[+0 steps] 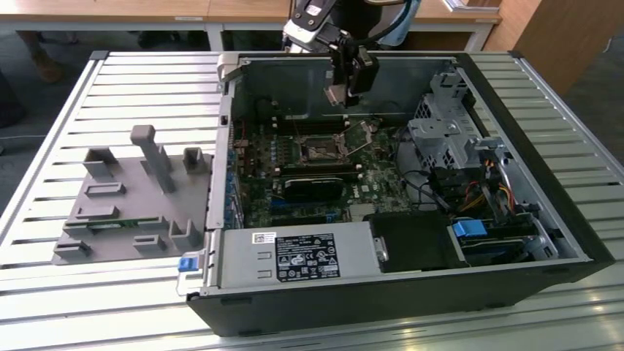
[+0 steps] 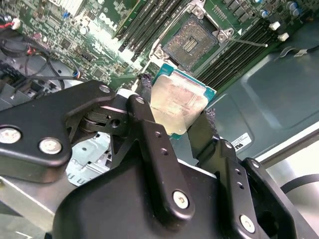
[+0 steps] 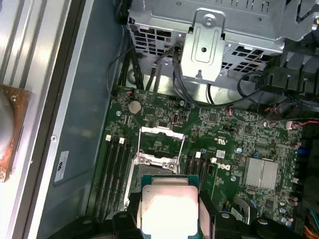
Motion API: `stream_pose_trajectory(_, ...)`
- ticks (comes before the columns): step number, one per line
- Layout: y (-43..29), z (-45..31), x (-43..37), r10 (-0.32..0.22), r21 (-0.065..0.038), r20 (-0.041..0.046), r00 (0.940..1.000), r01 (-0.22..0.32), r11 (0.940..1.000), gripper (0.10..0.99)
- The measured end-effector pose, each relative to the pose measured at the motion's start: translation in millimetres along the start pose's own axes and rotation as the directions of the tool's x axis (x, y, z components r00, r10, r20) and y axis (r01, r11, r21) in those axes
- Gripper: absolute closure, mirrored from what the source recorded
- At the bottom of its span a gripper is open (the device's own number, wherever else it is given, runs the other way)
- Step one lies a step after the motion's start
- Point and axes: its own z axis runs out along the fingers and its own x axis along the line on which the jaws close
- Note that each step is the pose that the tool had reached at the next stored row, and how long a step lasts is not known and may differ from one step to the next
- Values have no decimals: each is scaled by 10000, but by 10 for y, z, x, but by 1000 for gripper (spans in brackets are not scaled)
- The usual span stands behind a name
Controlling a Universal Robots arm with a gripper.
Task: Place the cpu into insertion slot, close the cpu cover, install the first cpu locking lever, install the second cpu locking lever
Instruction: 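Place the cpu into insertion slot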
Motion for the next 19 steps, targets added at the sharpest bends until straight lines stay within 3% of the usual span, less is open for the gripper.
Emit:
stream_pose_trajectory(6,-1,14,0,704,-13,60,9975,-704,9975,545)
stream_pose_trajectory(11,-4,40,-1,1346,-24,116,9908,-1346,9909,545)
stream_pose_trajectory(15,-10,103,15,1530,-27,202,9880,-1530,9882,545)
stream_pose_trajectory(19,-36,176,21,1558,-28,224,9875,-1557,9878,545)
